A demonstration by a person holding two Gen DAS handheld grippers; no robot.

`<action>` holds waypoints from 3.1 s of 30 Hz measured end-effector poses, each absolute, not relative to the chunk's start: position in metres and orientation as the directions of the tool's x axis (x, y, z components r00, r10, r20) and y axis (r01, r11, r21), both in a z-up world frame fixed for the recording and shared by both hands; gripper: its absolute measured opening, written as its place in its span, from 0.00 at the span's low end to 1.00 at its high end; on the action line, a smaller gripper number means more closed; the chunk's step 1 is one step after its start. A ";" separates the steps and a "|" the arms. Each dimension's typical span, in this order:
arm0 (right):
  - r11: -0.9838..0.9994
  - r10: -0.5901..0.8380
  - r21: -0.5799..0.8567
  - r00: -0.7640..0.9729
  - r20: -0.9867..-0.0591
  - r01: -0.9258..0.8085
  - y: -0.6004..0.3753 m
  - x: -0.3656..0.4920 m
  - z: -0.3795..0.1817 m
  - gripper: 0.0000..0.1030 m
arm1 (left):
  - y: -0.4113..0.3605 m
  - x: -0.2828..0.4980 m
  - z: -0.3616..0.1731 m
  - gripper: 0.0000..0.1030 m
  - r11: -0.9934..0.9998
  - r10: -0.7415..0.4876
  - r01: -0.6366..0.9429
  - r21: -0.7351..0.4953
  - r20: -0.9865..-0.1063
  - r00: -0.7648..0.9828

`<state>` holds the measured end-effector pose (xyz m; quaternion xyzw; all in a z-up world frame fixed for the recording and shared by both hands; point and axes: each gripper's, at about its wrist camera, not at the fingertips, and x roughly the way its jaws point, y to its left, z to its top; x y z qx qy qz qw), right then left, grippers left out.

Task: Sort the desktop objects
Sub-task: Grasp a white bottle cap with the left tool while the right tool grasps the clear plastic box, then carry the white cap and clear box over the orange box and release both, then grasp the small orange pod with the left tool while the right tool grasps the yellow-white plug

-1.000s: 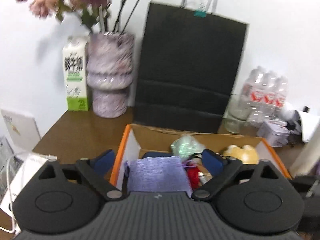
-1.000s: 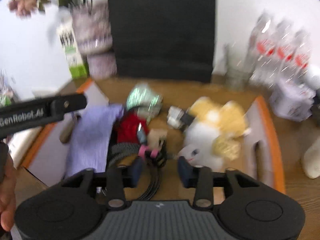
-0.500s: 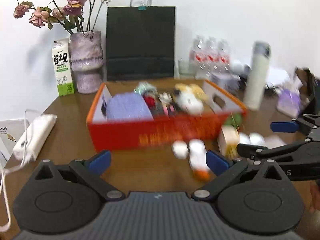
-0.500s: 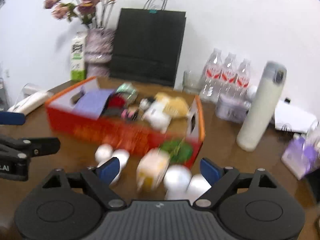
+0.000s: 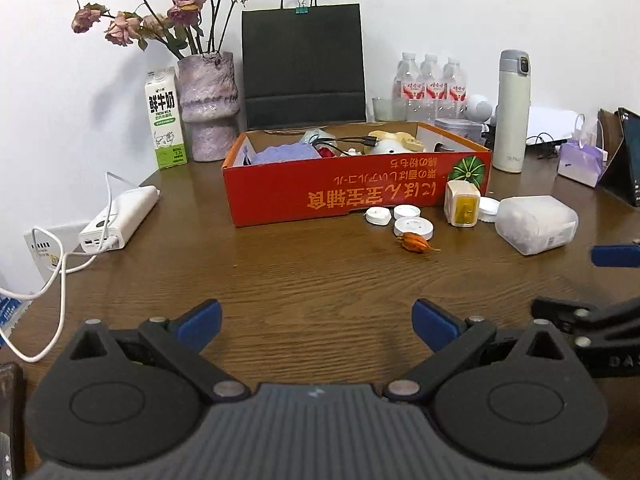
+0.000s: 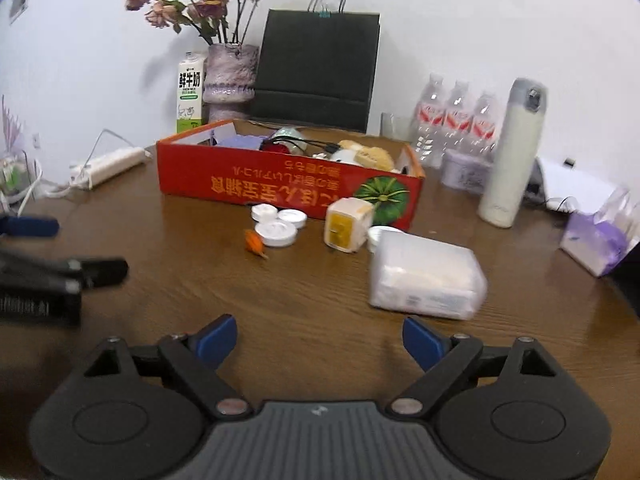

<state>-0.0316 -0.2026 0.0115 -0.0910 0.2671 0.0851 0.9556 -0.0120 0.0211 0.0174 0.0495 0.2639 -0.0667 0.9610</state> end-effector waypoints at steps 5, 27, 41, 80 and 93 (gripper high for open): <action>0.974 0.167 -0.049 0.842 -0.513 -0.223 -0.220 -0.038 0.014 0.87 | 0.021 -0.012 0.017 1.00 0.983 -0.152 0.183 0.005 -0.536 0.831; 0.998 0.049 -0.012 0.814 -0.579 -0.068 -0.258 0.082 0.010 0.88 | -0.064 0.148 0.001 0.56 0.917 -0.342 0.391 -0.078 -0.657 0.671; 0.990 0.138 0.084 0.835 -0.532 -0.110 -0.258 0.047 0.037 0.79 | -0.034 0.106 0.061 0.39 0.904 -0.405 0.417 -0.094 -0.500 0.766; 0.981 0.192 0.159 0.688 -0.699 -0.113 -0.222 0.236 0.109 0.84 | 0.003 0.235 0.099 0.74 0.952 -0.281 0.291 -0.092 -0.639 0.716; 0.970 0.237 0.115 0.740 -0.629 -0.213 -0.207 0.086 0.038 0.85 | 0.014 0.077 0.047 0.94 0.971 -0.231 0.227 -0.074 -0.533 0.814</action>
